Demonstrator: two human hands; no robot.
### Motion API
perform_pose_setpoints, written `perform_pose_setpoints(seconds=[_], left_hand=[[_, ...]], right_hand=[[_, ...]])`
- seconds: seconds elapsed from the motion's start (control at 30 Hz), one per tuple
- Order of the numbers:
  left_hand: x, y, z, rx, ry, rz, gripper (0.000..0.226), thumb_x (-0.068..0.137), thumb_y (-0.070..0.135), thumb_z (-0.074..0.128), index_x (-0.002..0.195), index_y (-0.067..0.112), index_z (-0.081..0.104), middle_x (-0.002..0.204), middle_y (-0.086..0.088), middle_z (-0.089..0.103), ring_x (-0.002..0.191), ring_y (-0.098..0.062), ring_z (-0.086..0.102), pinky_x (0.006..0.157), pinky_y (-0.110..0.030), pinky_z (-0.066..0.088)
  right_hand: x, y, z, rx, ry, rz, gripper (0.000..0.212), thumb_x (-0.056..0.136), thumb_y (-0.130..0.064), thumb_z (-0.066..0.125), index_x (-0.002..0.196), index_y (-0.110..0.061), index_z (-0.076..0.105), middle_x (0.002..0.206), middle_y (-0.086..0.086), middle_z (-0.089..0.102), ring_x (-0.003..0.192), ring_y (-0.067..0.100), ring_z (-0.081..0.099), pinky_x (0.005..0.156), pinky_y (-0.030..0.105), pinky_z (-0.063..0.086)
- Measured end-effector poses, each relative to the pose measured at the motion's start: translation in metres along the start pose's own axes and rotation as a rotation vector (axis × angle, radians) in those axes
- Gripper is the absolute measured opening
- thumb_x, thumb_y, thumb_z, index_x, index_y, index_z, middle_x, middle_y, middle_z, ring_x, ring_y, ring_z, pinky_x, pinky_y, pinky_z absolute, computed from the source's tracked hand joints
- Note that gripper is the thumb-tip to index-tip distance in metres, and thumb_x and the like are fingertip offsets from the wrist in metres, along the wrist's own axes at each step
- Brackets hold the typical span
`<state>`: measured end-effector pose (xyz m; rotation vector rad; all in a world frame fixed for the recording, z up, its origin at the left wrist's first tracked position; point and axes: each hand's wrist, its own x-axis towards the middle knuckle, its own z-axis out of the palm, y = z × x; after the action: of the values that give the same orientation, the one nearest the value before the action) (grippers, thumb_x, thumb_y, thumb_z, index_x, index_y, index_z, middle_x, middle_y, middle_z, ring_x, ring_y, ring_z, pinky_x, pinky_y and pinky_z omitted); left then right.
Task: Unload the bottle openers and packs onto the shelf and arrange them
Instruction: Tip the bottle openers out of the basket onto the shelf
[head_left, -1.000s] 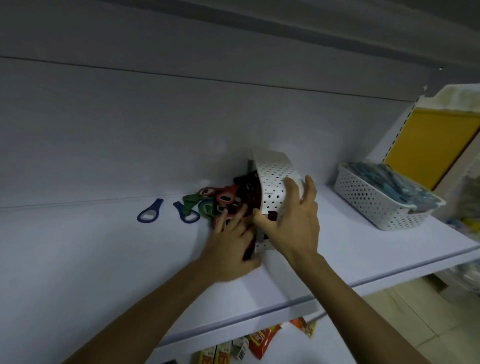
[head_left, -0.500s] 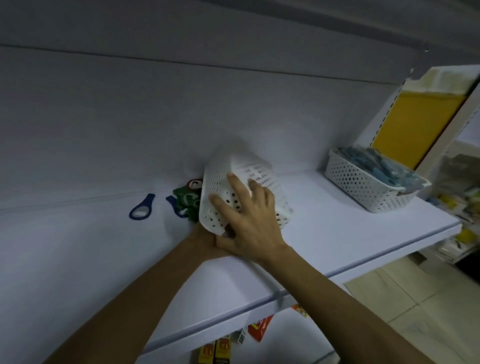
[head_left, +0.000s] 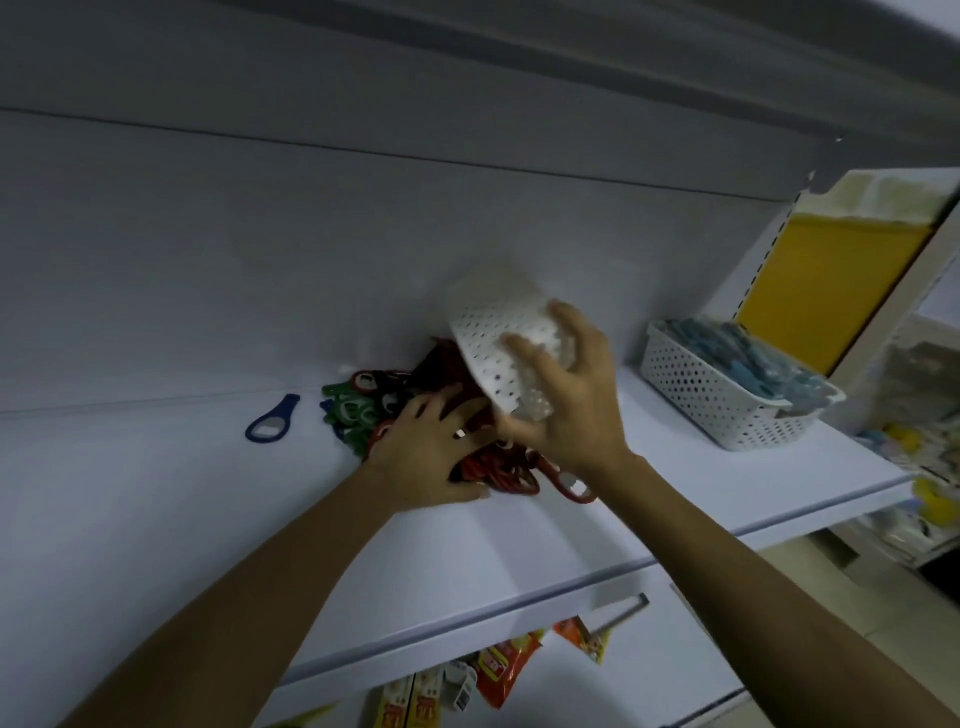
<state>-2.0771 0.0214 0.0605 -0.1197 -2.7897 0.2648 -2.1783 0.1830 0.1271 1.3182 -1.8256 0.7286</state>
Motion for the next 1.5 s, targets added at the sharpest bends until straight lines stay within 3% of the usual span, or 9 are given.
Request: perform_pose_setpoints(seconds=[0.17, 0.33, 0.6, 0.77, 0.93, 1.1, 1.2, 1.33, 1.5], left_hand=[[0.004, 0.003, 0.002, 0.059, -0.092, -0.064, 0.092, 0.07, 0.089, 0.022, 0.142, 0.034, 0.037, 0.154, -0.005, 0.029, 0.139, -0.032, 0.025, 0.113, -0.05, 0.015], [0.011, 0.012, 0.005, 0.084, 0.018, -0.021, 0.065, 0.088, 0.065, 0.026, 0.132, 0.026, 0.054, 0.141, -0.011, 0.049, 0.128, -0.035, 0.045, 0.109, -0.057, 0.023], [0.04, 0.019, -0.006, 0.182, 0.104, 0.179, 0.076, 0.083, 0.071, 0.032, 0.134, 0.02, 0.052, 0.142, -0.01, 0.048, 0.132, -0.029, 0.044, 0.109, -0.062, 0.023], [0.085, 0.051, -0.005, 0.1, 0.143, 0.273, 0.062, 0.088, 0.057, 0.039, 0.127, 0.014, 0.058, 0.135, -0.008, 0.055, 0.125, -0.026, 0.05, 0.108, -0.045, 0.032], [0.165, 0.093, 0.033, -0.036, -0.019, 0.073, 0.052, 0.097, 0.037, 0.037, 0.144, 0.013, 0.035, 0.151, -0.003, 0.032, 0.137, -0.019, 0.028, 0.111, -0.032, 0.019], [0.226, 0.112, 0.067, -0.05, -0.196, -0.13, 0.06, 0.097, 0.038, 0.034, 0.15, 0.017, 0.017, 0.158, -0.01, 0.008, 0.144, -0.029, 0.009, 0.116, -0.047, 0.013], [0.23, 0.109, 0.079, -0.033, -0.104, -0.07, 0.058, 0.098, 0.04, 0.027, 0.151, 0.018, 0.013, 0.158, -0.011, 0.006, 0.145, -0.036, 0.003, 0.116, -0.05, 0.009], [0.233, 0.101, 0.082, -0.144, -0.058, -0.017, 0.06, 0.091, 0.054, 0.026, 0.131, 0.018, 0.054, 0.14, -0.012, 0.047, 0.13, -0.035, 0.04, 0.101, -0.041, 0.039], [0.234, 0.099, 0.096, -0.16, -0.142, -0.259, 0.079, 0.086, 0.065, 0.034, 0.148, 0.017, 0.023, 0.153, -0.007, 0.025, 0.141, -0.027, 0.02, 0.114, -0.047, 0.015]], right_hand=[[-0.011, 0.046, -0.023, 0.168, 0.24, 0.41, 0.059, 0.066, -0.039, 0.076, 0.121, -0.028, 0.057, 0.141, 0.007, 0.027, 0.133, 0.023, 0.028, 0.106, 0.049, 0.039], [-0.036, 0.082, -0.041, 0.165, 0.361, 0.63, 0.057, 0.069, -0.044, 0.073, 0.12, -0.031, 0.053, 0.142, 0.007, 0.025, 0.134, 0.018, 0.027, 0.11, 0.041, 0.036], [-0.062, 0.106, -0.059, 0.117, 0.354, 0.655, 0.059, 0.07, -0.047, 0.073, 0.123, -0.032, 0.051, 0.147, 0.006, 0.023, 0.138, 0.018, 0.023, 0.111, 0.036, 0.034], [-0.065, 0.119, -0.074, 0.173, 0.475, 0.764, 0.051, 0.074, -0.041, 0.074, 0.118, -0.04, 0.049, 0.144, 0.003, 0.025, 0.135, 0.015, 0.029, 0.112, 0.032, 0.033], [-0.082, 0.129, -0.093, 0.245, 0.477, 0.758, 0.054, 0.073, -0.04, 0.072, 0.122, -0.034, 0.05, 0.142, 0.006, 0.027, 0.135, 0.014, 0.028, 0.109, 0.02, 0.032], [-0.093, 0.129, -0.09, 0.164, 0.305, 0.576, 0.06, 0.067, -0.032, 0.079, 0.121, -0.023, 0.054, 0.14, 0.016, 0.028, 0.135, 0.008, 0.021, 0.109, 0.011, 0.024], [-0.095, 0.128, -0.08, 0.122, 0.233, 0.496, 0.061, 0.068, -0.043, 0.074, 0.121, -0.024, 0.05, 0.139, 0.018, 0.028, 0.137, 0.009, 0.016, 0.111, 0.011, 0.018], [-0.092, 0.132, -0.077, 0.136, 0.293, 0.531, 0.061, 0.068, -0.045, 0.071, 0.119, -0.014, 0.057, 0.136, 0.026, 0.032, 0.135, 0.023, 0.022, 0.112, 0.012, 0.019], [-0.087, 0.133, -0.075, 0.141, 0.314, 0.595, 0.063, 0.065, -0.033, 0.079, 0.12, -0.017, 0.054, 0.139, 0.022, 0.03, 0.136, 0.027, 0.025, 0.111, 0.012, 0.025]])
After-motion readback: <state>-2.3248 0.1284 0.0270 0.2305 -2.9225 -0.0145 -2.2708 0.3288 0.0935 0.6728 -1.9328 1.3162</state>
